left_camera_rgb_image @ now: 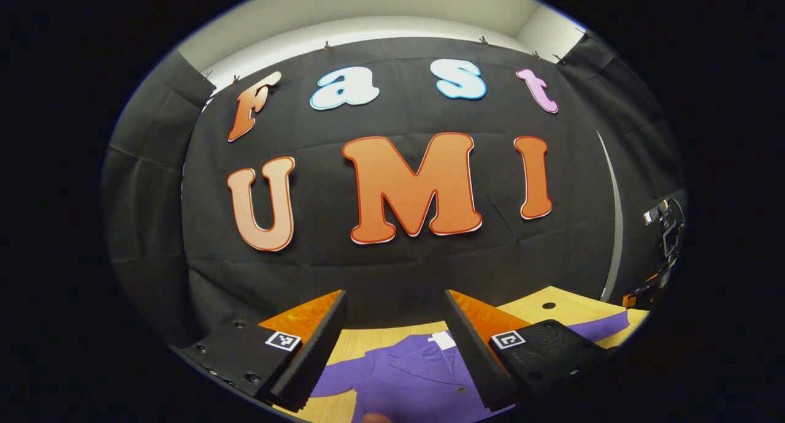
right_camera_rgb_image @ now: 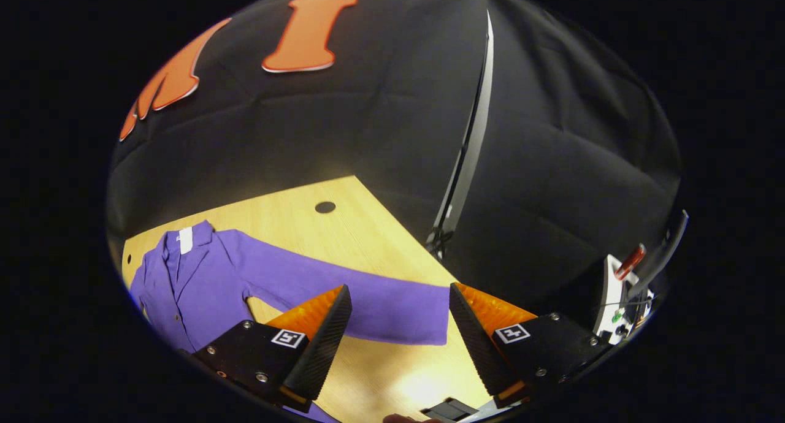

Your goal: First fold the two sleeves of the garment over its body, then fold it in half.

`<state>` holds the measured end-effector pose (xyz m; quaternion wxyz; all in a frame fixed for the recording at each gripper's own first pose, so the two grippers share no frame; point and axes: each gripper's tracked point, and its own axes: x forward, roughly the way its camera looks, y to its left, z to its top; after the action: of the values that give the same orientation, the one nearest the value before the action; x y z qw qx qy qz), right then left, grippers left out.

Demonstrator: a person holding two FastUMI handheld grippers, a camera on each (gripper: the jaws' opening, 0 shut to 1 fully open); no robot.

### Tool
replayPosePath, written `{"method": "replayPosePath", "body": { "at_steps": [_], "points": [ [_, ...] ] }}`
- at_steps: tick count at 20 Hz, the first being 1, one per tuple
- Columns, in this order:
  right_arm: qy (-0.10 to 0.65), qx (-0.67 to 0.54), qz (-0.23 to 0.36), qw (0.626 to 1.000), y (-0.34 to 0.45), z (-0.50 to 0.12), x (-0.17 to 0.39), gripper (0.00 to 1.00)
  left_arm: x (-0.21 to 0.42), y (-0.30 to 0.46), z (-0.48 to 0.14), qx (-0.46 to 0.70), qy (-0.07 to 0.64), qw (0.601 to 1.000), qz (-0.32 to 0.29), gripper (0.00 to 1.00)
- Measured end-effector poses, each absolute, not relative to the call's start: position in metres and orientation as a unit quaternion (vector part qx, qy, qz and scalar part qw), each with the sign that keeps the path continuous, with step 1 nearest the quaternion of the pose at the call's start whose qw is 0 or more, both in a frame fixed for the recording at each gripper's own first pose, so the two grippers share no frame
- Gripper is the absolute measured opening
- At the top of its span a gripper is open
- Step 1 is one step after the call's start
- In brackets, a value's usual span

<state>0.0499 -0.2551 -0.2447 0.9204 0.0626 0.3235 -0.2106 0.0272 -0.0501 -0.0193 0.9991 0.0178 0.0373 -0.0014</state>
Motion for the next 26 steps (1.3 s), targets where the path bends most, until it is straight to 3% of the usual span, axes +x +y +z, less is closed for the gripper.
{"method": "replayPosePath", "body": {
  "at_steps": [6,17,19,26],
  "points": [
    [0.431,0.108,-0.188,0.876,-0.284,-0.300,0.052,0.97,0.025,-0.056,-0.042,0.017,0.075,0.997,0.028,1.00],
    [0.584,0.152,-0.123,0.788,-0.295,-0.370,0.051,0.97,0.018,-0.071,-0.073,0.045,0.120,0.990,0.052,0.97],
    [0.602,0.155,-0.118,0.775,-0.299,-0.379,0.051,1.00,0.017,-0.081,-0.077,0.060,0.123,0.990,0.045,1.00],
    [0.622,0.149,-0.126,0.759,-0.307,-0.398,0.066,0.97,0.010,-0.092,-0.087,0.064,0.142,0.987,0.042,0.96]
  ]
}}
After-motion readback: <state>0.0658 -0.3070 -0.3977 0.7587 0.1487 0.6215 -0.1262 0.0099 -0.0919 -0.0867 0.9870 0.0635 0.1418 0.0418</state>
